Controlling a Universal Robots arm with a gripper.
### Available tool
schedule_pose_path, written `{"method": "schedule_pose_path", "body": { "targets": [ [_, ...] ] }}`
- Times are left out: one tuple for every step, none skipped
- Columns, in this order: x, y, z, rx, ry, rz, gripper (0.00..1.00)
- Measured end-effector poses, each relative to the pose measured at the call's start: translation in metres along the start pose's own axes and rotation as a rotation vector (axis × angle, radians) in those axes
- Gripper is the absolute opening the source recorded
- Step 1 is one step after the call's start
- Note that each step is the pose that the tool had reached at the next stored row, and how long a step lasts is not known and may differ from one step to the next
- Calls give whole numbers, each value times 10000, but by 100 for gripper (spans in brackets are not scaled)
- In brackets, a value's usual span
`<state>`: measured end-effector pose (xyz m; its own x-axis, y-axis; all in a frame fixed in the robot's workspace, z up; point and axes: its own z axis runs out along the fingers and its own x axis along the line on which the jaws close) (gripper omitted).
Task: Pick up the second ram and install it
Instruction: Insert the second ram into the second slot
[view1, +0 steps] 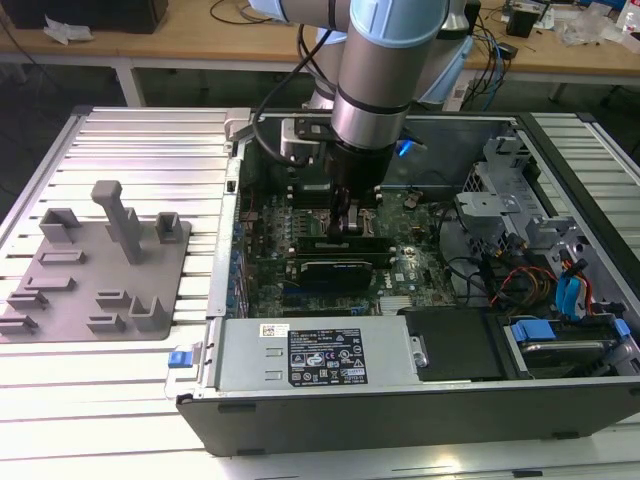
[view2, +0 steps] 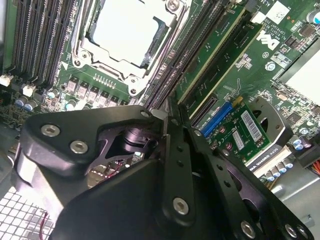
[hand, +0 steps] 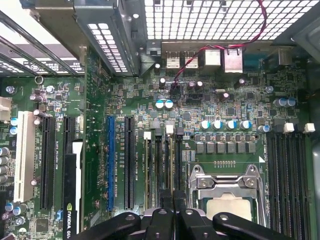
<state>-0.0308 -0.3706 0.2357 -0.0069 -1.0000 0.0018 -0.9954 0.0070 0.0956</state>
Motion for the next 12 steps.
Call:
{"method": "schedule_pose_path", "body": {
  "targets": [
    [0, 0, 0, 0, 0, -6, 9],
    [-1, -1, 7, 2, -4, -9, 9],
    [0, -1, 7, 1, 0, -9, 9],
    [0, 1, 8, 7, 1, -10, 9],
    [0, 1, 9, 13, -1, -9, 9],
    [0, 1, 9, 16, -2, -10, 9],
    [0, 1, 9, 18, -1, -9, 9],
    [0, 1, 13, 21, -1, -10, 9],
    [0, 1, 12, 20, 1, -9, 9],
    [0, 1, 13, 20, 0, -9, 9],
    [0, 1, 13, 21, 0, -10, 9],
    [0, 1, 14, 21, 0, -9, 9]
  ]
}}
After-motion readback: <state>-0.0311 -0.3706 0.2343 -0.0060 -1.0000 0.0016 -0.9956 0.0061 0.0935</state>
